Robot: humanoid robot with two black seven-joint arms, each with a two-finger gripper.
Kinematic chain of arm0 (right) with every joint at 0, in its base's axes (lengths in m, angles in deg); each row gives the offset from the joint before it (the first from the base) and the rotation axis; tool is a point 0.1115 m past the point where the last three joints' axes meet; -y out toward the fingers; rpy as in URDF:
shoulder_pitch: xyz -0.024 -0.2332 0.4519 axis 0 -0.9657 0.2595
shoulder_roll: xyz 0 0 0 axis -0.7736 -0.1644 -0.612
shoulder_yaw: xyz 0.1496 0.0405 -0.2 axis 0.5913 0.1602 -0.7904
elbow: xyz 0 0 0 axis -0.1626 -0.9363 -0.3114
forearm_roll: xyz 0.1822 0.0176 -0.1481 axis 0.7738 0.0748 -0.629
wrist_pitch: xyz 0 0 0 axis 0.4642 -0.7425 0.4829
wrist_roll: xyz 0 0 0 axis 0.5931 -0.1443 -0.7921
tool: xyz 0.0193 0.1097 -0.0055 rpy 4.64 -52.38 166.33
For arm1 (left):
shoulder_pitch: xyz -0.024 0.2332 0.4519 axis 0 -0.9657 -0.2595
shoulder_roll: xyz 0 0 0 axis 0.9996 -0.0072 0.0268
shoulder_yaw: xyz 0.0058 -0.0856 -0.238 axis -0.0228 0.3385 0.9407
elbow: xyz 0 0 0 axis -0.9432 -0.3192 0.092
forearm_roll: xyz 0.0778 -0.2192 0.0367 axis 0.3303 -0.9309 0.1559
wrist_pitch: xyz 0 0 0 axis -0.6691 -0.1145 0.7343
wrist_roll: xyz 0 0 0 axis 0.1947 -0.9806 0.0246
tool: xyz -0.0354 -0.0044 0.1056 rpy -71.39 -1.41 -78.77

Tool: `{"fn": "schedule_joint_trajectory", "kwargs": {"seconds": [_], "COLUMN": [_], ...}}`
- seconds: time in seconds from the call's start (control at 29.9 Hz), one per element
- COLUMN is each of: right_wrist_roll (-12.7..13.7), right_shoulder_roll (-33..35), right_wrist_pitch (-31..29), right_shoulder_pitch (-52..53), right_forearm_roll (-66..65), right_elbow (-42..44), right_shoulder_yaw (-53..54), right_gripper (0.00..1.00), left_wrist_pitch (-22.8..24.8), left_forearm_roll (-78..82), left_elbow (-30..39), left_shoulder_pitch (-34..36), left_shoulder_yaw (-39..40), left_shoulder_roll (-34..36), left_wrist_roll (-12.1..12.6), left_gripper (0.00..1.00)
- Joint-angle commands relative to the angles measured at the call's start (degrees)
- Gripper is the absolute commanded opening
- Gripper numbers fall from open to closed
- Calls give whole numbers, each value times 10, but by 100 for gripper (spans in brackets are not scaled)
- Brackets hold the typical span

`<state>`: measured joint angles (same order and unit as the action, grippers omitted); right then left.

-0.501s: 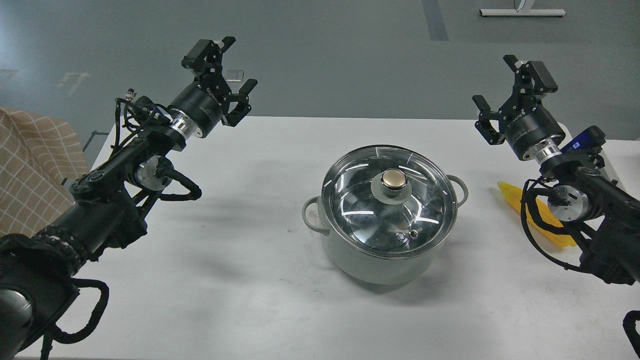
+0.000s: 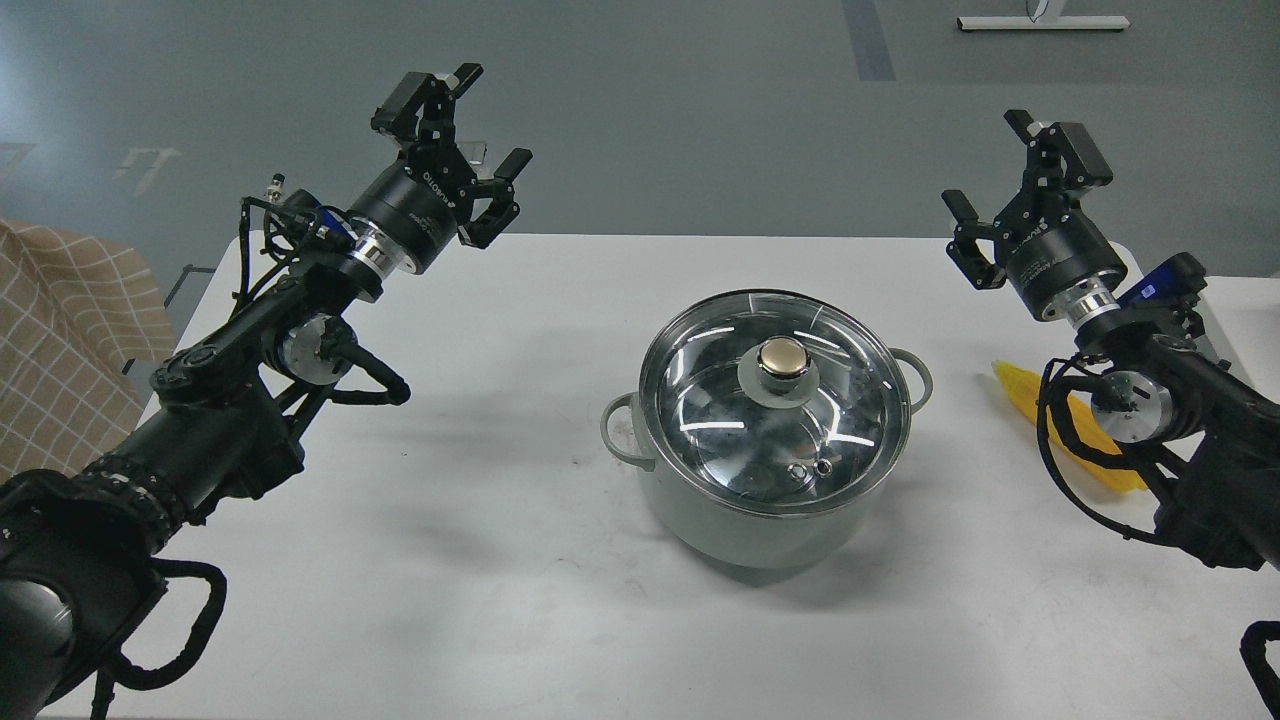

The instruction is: Open pot and put corn in

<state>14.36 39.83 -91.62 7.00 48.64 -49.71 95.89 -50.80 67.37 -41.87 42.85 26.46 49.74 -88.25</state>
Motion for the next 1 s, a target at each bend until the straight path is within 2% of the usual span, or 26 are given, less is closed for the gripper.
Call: {"fn": "schedule_joint_trajectory", "kwargs": {"seconds": [0.0, 0.3, 0.4, 0.97], "right_wrist_roll": [0, 0, 0, 0], "right_shoulder_roll": [0, 2, -1, -3], "right_wrist_pitch": [0, 0, 0, -1], "right_shoulder_pitch": [1, 0, 0, -4], "right_forearm_roll": [-2, -3, -3, -3], "right_elbow": [2, 2, 2, -2], "right_shoulder_yaw": [3, 3, 3, 5], "right_gripper": [100, 100, 100, 100], "left_wrist_pitch": [0, -8, -22, -21], "left_forearm_roll": [0, -11, -41, -46], "left_elbow": [-5, -11, -4, 16], "left_shoulder_pitch": [-1, 0, -1, -16], "left_shoulder_yaw": [-6, 14, 13, 30], "left_shoulder_roll": [6, 15, 11, 1], "left_wrist_roll": [0, -13, -12, -13], "left_gripper": [98, 98, 98, 98]}}
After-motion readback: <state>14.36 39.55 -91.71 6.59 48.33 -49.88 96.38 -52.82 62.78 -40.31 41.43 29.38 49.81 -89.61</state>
